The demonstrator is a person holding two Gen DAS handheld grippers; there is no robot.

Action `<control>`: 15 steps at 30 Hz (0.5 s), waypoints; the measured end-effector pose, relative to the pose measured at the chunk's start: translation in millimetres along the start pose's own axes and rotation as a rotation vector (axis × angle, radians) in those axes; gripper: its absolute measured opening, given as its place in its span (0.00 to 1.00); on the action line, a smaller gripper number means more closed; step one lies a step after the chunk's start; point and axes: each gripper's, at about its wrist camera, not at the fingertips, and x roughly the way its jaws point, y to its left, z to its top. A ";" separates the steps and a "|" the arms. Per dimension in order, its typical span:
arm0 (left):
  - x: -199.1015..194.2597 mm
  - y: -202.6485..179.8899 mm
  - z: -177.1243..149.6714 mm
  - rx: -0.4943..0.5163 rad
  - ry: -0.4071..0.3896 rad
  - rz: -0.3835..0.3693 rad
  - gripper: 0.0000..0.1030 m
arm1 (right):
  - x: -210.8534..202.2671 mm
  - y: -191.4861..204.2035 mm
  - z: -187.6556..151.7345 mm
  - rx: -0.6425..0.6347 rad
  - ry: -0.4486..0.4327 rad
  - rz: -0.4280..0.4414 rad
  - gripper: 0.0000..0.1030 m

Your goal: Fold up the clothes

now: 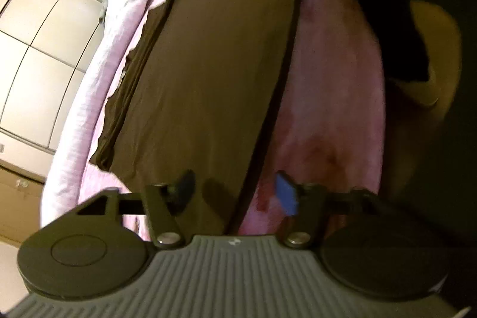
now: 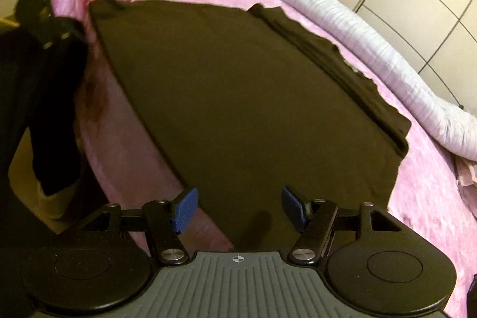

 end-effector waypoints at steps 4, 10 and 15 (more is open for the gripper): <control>-4.8 21.1 1.7 -0.128 -0.009 -0.075 0.26 | 1.5 4.8 -5.6 -0.044 0.011 -0.028 0.63; -23.3 42.7 8.6 -0.234 -0.072 -0.112 0.05 | 4.1 26.2 -1.5 -0.149 -0.058 -0.017 0.63; -17.9 73.5 16.0 -0.347 -0.094 -0.111 0.04 | 20.8 57.1 12.6 -0.279 -0.125 -0.020 0.64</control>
